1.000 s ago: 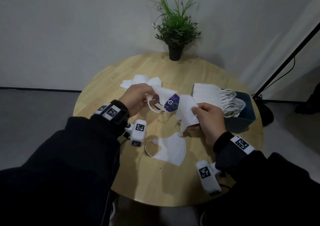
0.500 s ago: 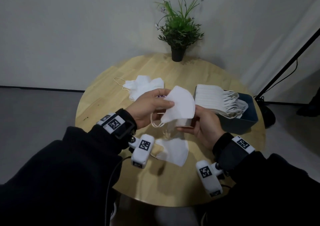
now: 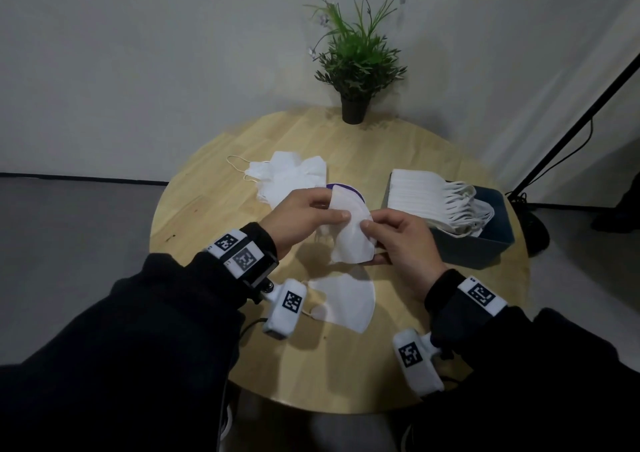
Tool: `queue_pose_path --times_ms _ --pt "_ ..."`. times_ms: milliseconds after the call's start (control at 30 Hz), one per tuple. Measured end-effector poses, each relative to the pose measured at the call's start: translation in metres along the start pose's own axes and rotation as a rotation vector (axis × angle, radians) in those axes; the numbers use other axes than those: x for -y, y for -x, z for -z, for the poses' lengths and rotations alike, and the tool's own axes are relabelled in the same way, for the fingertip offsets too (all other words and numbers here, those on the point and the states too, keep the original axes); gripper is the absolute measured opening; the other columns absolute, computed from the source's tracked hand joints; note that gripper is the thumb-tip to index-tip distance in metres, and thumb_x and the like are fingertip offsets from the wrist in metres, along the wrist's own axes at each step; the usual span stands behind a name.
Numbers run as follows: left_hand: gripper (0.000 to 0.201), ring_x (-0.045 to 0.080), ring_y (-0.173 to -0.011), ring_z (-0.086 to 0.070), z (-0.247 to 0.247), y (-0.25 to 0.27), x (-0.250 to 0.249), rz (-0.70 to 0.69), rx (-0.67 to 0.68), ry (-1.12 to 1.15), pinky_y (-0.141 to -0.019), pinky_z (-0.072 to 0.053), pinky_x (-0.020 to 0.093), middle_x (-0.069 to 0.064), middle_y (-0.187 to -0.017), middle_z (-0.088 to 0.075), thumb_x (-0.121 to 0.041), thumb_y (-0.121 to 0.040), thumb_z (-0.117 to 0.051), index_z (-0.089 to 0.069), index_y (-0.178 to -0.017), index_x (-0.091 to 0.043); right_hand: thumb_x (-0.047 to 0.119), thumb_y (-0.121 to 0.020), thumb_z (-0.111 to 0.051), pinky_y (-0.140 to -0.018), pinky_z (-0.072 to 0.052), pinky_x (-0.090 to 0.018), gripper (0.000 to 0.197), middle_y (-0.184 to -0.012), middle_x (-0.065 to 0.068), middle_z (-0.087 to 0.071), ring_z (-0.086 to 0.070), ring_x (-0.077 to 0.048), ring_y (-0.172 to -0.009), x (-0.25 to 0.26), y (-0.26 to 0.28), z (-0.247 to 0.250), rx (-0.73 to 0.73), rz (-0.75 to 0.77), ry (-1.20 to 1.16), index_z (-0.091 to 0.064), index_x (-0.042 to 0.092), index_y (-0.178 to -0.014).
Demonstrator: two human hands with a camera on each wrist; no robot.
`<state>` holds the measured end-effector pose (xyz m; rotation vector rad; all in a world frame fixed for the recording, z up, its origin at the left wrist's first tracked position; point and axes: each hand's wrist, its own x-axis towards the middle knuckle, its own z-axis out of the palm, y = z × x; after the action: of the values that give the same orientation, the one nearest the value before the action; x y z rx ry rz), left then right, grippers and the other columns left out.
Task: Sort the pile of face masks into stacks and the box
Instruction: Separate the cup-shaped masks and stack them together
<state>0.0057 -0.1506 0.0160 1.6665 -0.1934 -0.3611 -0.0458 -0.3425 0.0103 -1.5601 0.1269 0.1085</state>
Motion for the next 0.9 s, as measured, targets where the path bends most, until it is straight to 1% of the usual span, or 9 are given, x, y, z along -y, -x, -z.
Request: queue_pose_path --times_ms 100,200,300,367,433,533,633,733,900 --pt "0.018 0.018 -0.095 -0.073 0.002 -0.004 0.002 -0.013 -0.054 0.022 -0.085 -0.058 0.031 0.009 -0.106 -0.079 -0.009 -0.091 -0.075 -0.078 -0.109 -0.008 0.006 -0.097 -0.068 -0.057 -0.058 -0.026 0.009 -0.07 0.0 -0.072 -0.068 -0.009 -0.064 -0.002 0.0 0.002 -0.027 0.038 0.022 -0.075 0.001 -0.094" --pt "0.016 0.015 -0.087 -0.071 0.002 -0.005 0.002 -0.028 -0.065 0.003 -0.078 -0.057 0.028 0.009 -0.098 -0.079 -0.006 -0.088 -0.077 -0.079 -0.104 -0.005 0.004 -0.091 -0.075 -0.066 -0.06 -0.033 0.007 -0.082 -0.016 -0.075 -0.07 -0.018 -0.075 -0.003 -0.001 0.004 -0.082 0.091 0.024 -0.077 0.003 -0.097" --pt "0.022 0.025 -0.096 -0.075 0.001 -0.004 0.002 -0.026 -0.035 0.02 -0.086 -0.061 0.034 0.014 -0.103 -0.079 -0.002 -0.087 -0.077 -0.078 -0.108 -0.004 0.001 -0.087 -0.078 -0.068 -0.059 -0.034 0.013 -0.094 -0.026 -0.075 -0.069 -0.023 -0.079 -0.005 -0.003 0.006 -0.13 0.113 -0.005 -0.074 -0.003 -0.099" --pt "0.024 0.029 -0.098 -0.076 0.002 -0.003 0.002 -0.014 -0.036 0.033 -0.087 -0.061 0.037 0.015 -0.102 -0.079 -0.001 -0.086 -0.077 -0.077 -0.109 -0.005 0.004 -0.087 -0.079 -0.066 -0.058 -0.032 0.013 -0.093 -0.024 -0.076 -0.069 -0.021 -0.077 -0.005 -0.004 0.006 -0.144 0.111 -0.008 -0.074 -0.005 -0.096" --pt "0.023 0.029 -0.093 -0.077 0.003 -0.003 0.001 -0.007 -0.041 0.046 -0.081 -0.061 0.035 0.016 -0.099 -0.08 -0.001 -0.086 -0.077 -0.076 -0.109 -0.004 0.005 -0.088 -0.078 -0.061 -0.056 -0.027 0.012 -0.086 -0.021 -0.075 -0.068 -0.017 -0.072 -0.007 -0.005 0.006 -0.15 0.102 -0.006 -0.075 -0.005 -0.093" --pt "0.018 0.019 -0.082 -0.076 0.004 -0.004 0.002 -0.003 -0.068 0.019 -0.071 -0.057 0.025 0.012 -0.091 -0.08 -0.002 -0.088 -0.076 -0.077 -0.106 -0.003 0.007 -0.088 -0.078 -0.058 -0.055 -0.026 0.01 -0.08 -0.012 -0.074 -0.067 -0.014 -0.067 -0.009 -0.006 0.006 -0.141 0.089 -0.015 -0.075 -0.003 -0.09" --pt "0.013 0.011 -0.075 -0.071 0.006 -0.007 0.005 0.0 -0.106 -0.023 -0.067 -0.053 0.021 0.007 -0.087 -0.08 -0.006 -0.089 -0.076 -0.079 -0.102 -0.004 0.009 -0.089 -0.078 -0.057 -0.055 -0.027 0.005 -0.076 -0.005 -0.075 -0.067 -0.014 -0.068 -0.009 -0.007 0.007 -0.146 0.083 -0.02 -0.077 0.004 -0.087" --pt "0.011 0.013 -0.076 -0.068 0.006 -0.009 0.007 -0.006 -0.124 -0.057 -0.07 -0.053 0.026 0.008 -0.088 -0.077 -0.012 -0.09 -0.076 -0.079 -0.096 -0.003 0.007 -0.09 -0.076 -0.058 -0.055 -0.031 0.004 -0.074 -0.004 -0.074 -0.065 -0.018 -0.068 -0.01 -0.008 0.008 -0.148 0.077 -0.019 -0.078 0.007 -0.087" --pt "0.024 0.015 -0.07 -0.056 0.006 -0.009 0.009 -0.026 -0.123 -0.11 -0.069 -0.046 0.031 0.007 -0.077 -0.065 -0.02 -0.093 -0.073 -0.074 -0.087 0.003 0.007 -0.089 -0.077 -0.058 -0.052 -0.032 0.004 -0.065 -0.001 -0.069 -0.06 -0.019 -0.061 -0.011 -0.009 0.01 -0.141 0.067 -0.013 -0.078 0.004 -0.087"
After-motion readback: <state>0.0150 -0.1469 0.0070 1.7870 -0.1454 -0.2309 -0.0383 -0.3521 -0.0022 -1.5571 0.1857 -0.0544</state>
